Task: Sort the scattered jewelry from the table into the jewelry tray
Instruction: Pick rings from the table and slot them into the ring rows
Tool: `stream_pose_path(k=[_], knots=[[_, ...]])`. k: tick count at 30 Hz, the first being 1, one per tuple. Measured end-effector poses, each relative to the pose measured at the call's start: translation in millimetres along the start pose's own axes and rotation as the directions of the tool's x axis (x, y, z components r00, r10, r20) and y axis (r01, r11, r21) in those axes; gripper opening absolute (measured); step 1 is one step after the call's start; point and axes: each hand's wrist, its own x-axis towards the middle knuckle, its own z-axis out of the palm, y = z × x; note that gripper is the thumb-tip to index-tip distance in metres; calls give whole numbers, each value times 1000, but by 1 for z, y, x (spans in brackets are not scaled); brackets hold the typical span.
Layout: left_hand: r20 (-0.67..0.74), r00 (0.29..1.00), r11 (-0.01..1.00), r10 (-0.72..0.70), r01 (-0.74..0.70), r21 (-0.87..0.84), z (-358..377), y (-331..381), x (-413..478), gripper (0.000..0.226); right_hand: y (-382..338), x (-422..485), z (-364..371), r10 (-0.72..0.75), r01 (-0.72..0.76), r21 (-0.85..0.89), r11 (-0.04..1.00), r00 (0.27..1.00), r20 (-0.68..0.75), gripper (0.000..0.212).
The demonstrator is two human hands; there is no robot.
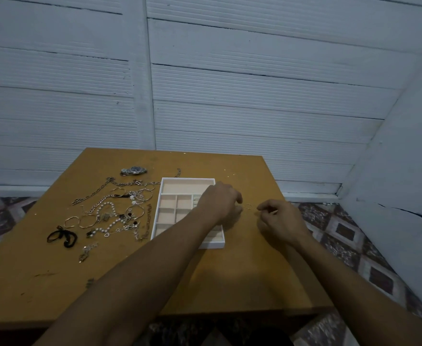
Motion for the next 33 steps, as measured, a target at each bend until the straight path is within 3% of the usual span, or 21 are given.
stream_pose_path(k=[7,20,33], knots=[[76,990,981,-118,104,163,30,12,30,36,18,5,-4,39,-38,-37,999,999,28,23],[92,989,991,-112,104,89,37,15,49,23,23,13,2,63,-55,-73,996,991,119,28],[75,988,988,-133,126,92,41,17,49,19,26,17,6,63,-53,-83,995,991,120,29]])
